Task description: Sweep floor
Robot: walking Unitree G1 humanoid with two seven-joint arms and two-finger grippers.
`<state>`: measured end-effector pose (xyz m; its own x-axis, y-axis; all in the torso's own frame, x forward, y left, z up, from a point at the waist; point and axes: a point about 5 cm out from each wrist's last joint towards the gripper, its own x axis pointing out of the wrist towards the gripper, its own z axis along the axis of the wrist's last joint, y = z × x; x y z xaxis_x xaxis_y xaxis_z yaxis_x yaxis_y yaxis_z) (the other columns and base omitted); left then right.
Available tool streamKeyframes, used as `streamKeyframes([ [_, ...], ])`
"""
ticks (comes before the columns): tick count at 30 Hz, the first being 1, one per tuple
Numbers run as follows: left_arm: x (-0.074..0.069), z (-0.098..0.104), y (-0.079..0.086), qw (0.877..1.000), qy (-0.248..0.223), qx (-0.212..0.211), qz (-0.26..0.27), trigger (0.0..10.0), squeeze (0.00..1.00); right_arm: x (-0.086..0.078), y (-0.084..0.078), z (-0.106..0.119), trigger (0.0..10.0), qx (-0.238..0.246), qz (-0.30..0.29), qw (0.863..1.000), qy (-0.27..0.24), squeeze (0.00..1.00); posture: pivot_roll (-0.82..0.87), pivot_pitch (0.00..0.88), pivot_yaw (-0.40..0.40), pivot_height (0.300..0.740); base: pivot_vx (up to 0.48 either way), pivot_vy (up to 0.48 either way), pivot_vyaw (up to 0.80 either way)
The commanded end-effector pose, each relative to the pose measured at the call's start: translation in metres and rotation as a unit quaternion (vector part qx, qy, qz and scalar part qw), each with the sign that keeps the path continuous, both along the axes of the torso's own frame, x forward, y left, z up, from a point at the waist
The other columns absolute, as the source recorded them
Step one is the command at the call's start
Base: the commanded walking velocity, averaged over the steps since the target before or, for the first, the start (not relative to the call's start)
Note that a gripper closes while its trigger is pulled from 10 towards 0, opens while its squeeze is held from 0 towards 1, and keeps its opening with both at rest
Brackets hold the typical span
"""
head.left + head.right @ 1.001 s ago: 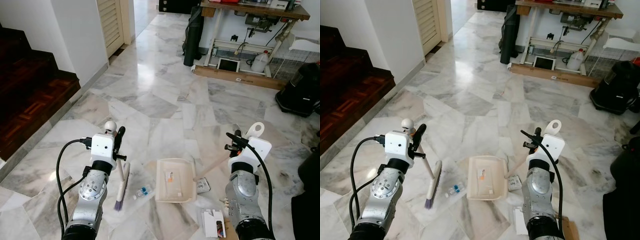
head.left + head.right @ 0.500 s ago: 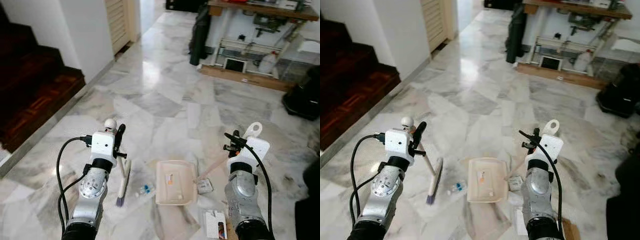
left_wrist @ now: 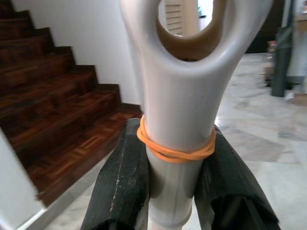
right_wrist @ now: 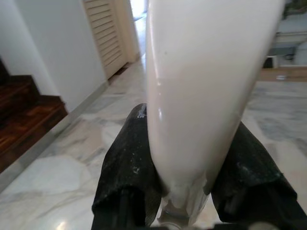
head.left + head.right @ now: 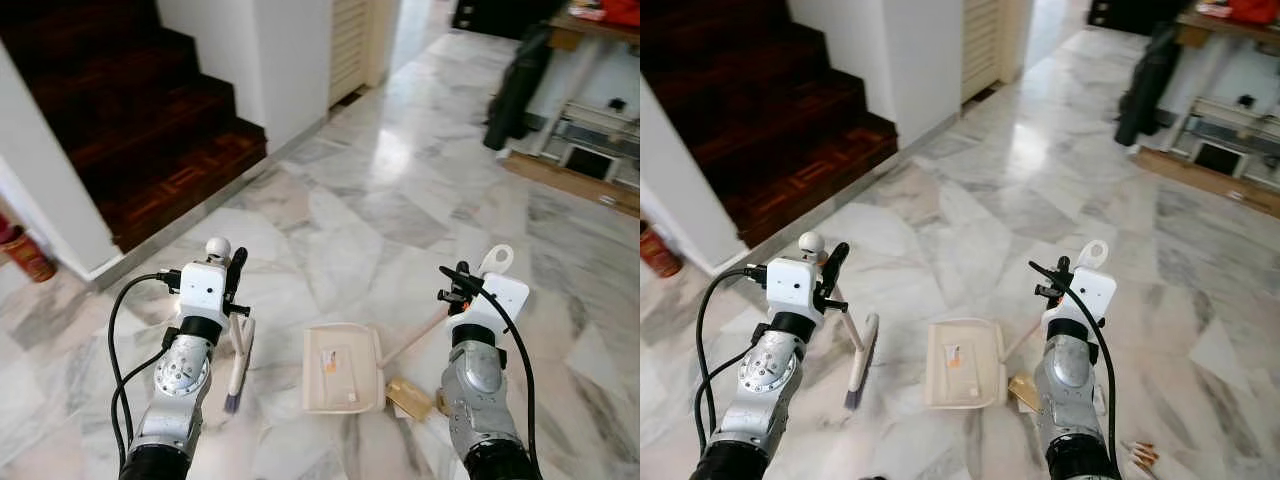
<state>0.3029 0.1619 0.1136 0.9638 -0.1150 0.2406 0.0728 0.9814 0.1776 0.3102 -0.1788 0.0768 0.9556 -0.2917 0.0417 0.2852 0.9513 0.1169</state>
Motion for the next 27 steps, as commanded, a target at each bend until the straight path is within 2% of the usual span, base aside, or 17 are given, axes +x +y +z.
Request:
streamKeyframes([
  [1, 0.0031, 0.0151, -0.0053, 0.999, -0.036, 0.012, -0.008, 10.0, 0.00, 0.0041, -0.0023, 0.0147, 10.0, 0.000, -0.006, 0.999, -0.033, 0.00, 0.08, 0.000, -0.018, 0.740, 0.000, 0.000, 0.80],
  [24, 0.0041, 0.0141, -0.0065, 1.000, -0.028, 0.009, -0.001, 10.0, 0.00, 0.0067, -0.0016, 0.0169, 10.0, 0.003, -0.005, 0.999, -0.034, 0.00, 0.08, 0.000, -0.028, 0.740, 0.000, 0.000, 0.80],
  [27, 0.0037, 0.0136, -0.0063, 1.000, -0.026, 0.006, 0.001, 10.0, 0.00, 0.0071, -0.0006, 0.0171, 10.0, 0.007, -0.002, 0.999, -0.034, 0.00, 0.08, 0.000, -0.030, 0.740, 0.000, 0.000, 0.00],
])
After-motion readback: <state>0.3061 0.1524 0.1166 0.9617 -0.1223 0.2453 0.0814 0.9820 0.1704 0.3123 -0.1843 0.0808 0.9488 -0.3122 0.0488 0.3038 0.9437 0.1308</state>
